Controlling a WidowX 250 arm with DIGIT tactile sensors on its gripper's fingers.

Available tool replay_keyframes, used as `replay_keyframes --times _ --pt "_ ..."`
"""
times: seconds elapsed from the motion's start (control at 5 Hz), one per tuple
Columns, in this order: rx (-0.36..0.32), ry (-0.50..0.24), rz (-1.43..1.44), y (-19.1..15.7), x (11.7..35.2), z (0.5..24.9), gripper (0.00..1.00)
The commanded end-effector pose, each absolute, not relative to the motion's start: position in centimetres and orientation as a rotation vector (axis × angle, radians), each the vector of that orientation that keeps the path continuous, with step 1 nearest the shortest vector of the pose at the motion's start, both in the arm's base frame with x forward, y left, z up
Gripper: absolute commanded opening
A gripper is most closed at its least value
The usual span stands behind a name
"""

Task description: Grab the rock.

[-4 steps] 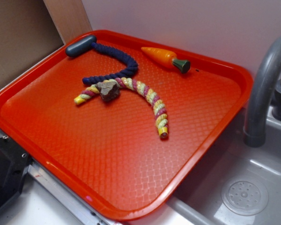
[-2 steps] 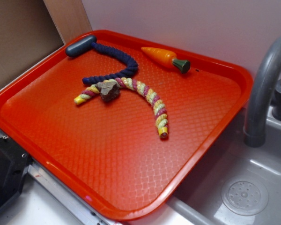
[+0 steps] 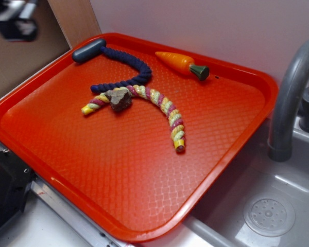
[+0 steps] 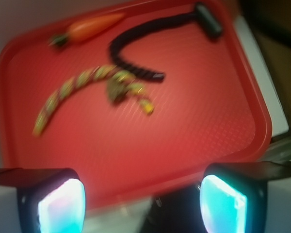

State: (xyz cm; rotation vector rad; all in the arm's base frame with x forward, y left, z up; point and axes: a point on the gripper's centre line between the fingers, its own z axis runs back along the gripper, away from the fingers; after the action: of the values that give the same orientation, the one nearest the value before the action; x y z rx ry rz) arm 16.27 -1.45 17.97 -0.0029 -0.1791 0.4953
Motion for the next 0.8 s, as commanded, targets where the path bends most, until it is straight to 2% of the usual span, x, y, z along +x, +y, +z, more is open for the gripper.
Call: replay_keyframes --times 0.0,0.4,0.6 --pt "0.013 -0.230 0.597 -1.8 21.2 13.3 1.00" --pt "0.073 -0.201 0.563 -2.4 23.9 9.5 1.00" --pt "0.113 -0.182 0.554 -2.5 24.6 7.9 1.00"
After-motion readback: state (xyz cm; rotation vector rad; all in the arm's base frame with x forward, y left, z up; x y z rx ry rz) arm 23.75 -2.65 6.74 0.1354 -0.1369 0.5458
